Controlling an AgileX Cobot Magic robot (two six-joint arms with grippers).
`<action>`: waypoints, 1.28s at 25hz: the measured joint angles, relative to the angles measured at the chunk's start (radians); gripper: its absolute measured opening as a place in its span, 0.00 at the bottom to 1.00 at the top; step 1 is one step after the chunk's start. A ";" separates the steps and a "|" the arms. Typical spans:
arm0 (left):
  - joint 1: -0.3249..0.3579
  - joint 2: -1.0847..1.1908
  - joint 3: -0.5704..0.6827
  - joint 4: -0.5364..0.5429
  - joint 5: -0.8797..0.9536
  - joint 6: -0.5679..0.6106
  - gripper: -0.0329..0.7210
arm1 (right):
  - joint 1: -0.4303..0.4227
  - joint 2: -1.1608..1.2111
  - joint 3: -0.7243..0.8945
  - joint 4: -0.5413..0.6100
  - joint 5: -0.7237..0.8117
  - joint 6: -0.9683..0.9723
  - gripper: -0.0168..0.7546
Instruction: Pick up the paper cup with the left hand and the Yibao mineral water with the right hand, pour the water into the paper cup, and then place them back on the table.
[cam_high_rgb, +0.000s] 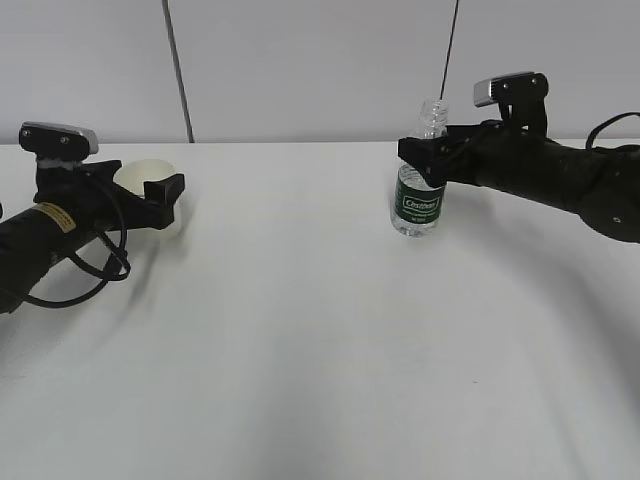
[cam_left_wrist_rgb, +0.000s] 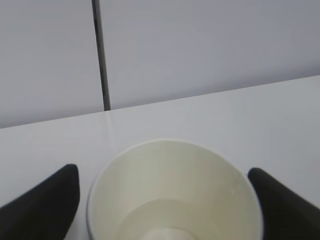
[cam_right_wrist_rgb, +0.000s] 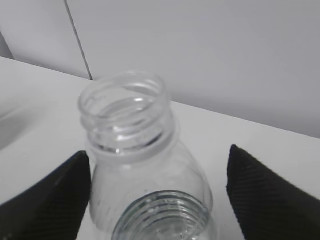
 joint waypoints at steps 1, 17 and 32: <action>0.000 0.000 0.000 0.000 0.000 0.000 0.85 | 0.000 -0.002 0.000 -0.001 0.006 0.010 0.84; 0.000 -0.019 0.001 0.000 0.001 -0.003 0.85 | 0.000 -0.062 0.000 -0.035 0.012 0.060 0.84; 0.000 -0.103 0.002 0.008 0.054 -0.005 0.84 | 0.000 -0.143 -0.042 -0.035 0.112 0.086 0.84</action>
